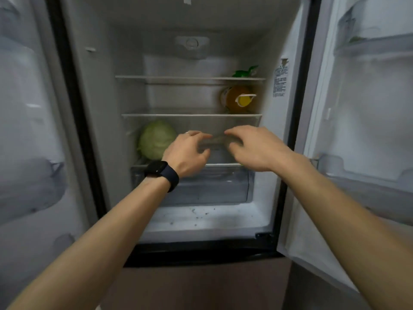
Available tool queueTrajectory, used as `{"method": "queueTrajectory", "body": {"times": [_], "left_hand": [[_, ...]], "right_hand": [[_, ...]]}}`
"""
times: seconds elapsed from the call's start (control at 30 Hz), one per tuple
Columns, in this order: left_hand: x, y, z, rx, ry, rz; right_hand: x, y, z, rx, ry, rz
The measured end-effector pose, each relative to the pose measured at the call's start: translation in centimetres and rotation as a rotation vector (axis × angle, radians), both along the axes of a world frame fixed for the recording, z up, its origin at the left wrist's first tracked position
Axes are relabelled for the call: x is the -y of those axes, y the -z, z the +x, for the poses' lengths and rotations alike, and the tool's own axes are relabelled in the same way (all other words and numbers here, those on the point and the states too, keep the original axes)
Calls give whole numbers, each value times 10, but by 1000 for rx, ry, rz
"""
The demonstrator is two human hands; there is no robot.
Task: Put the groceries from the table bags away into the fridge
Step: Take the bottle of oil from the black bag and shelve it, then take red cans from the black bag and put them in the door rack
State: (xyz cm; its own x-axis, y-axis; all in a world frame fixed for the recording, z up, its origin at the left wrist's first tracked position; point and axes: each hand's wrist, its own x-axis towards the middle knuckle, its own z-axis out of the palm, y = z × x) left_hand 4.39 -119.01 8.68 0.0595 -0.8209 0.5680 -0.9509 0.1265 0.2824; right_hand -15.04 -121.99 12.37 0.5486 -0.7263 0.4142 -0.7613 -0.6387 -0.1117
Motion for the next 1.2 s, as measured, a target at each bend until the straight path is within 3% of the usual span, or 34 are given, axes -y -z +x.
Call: {"method": "queueTrajectory", "body": {"times": [0.2, 0.47, 0.8, 1.0, 1.2], "left_hand": [[-146, 71, 13, 60, -257, 6], [-372, 167, 46, 63, -637, 198], [-715, 235, 65, -91, -1184, 376], [-925, 255, 53, -196, -1404, 443], [-1078, 265, 34, -279, -1556, 458]], "right_hand": [[-93, 83, 11, 165, -245, -59], [-225, 186, 84, 301, -634, 116], [-506, 263, 195, 116, -1051, 380], [-704, 297, 236, 11, -1223, 426], [-861, 309, 257, -62, -1377, 471]]}}
